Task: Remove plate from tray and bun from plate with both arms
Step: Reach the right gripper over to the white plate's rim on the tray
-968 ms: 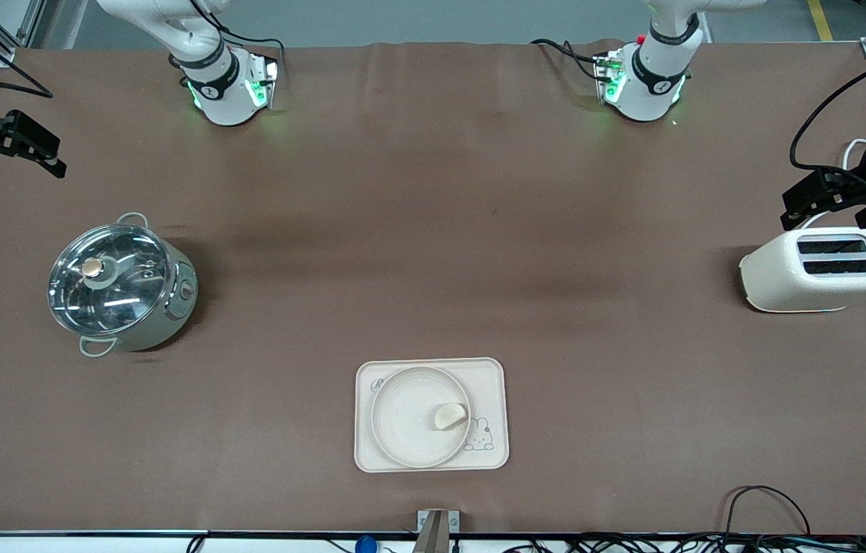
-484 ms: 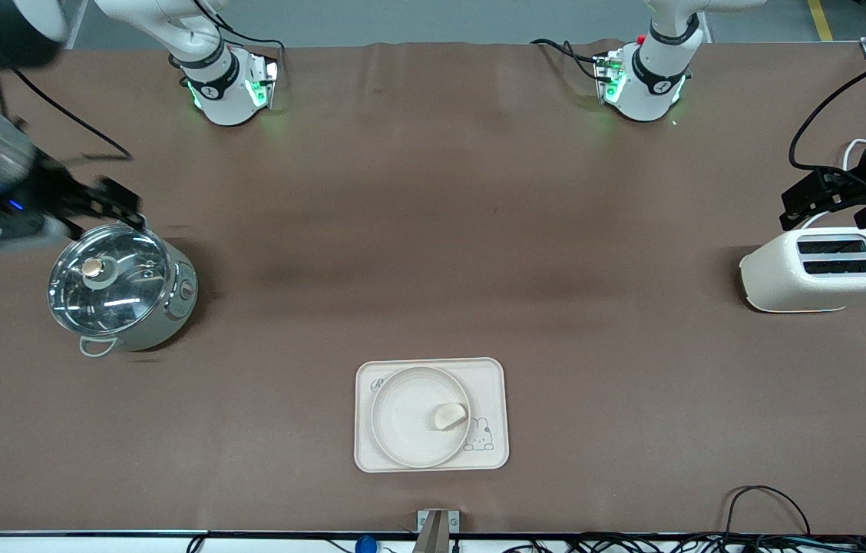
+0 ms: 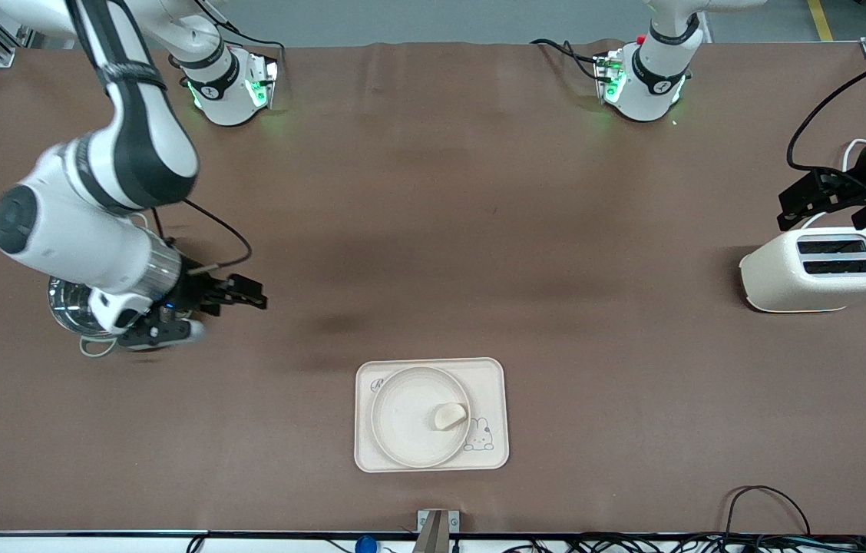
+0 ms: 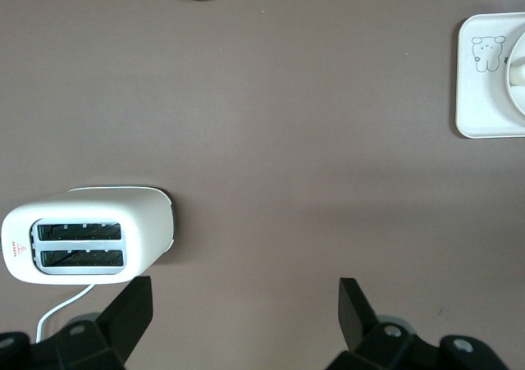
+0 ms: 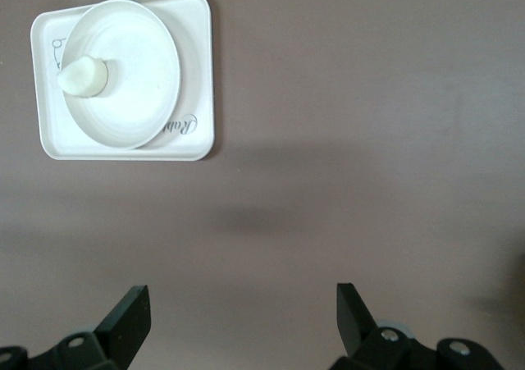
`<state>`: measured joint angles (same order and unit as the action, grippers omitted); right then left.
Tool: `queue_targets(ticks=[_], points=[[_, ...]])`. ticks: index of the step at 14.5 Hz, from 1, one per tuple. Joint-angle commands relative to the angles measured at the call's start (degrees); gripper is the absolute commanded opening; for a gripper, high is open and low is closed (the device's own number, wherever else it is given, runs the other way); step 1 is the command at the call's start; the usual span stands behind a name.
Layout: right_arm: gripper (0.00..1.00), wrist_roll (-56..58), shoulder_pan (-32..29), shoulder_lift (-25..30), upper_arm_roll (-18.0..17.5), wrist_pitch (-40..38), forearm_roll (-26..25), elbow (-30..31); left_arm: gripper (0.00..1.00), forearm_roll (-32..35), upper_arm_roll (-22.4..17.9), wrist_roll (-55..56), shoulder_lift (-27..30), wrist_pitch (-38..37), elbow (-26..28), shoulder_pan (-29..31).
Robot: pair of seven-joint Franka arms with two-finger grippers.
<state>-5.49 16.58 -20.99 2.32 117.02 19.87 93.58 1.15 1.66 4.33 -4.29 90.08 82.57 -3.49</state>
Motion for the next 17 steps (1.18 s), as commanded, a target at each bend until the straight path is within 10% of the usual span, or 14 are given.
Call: queue_targets(ticks=[1, 10, 17], points=[[1.0, -6.79, 4.14, -7.9, 0.4, -0.21, 0.87, -8.65, 1.0, 0.35, -0.17, -0.55, -0.19, -0.16, -0.83, -0.02], [1.0, -21.92, 11.01, -26.45, -0.65, 24.73, 1.13, -16.13, 1.0, 0.87, -0.26, -1.08, -0.1, -0.25, -0.74, 0.07], [0.87, -27.55, 11.37, -37.53, -1.62, 25.98, 1.04, -29.49, 1.0, 0.78, -0.26, -2.84, -0.19, -0.25, -0.74, 0.06]])
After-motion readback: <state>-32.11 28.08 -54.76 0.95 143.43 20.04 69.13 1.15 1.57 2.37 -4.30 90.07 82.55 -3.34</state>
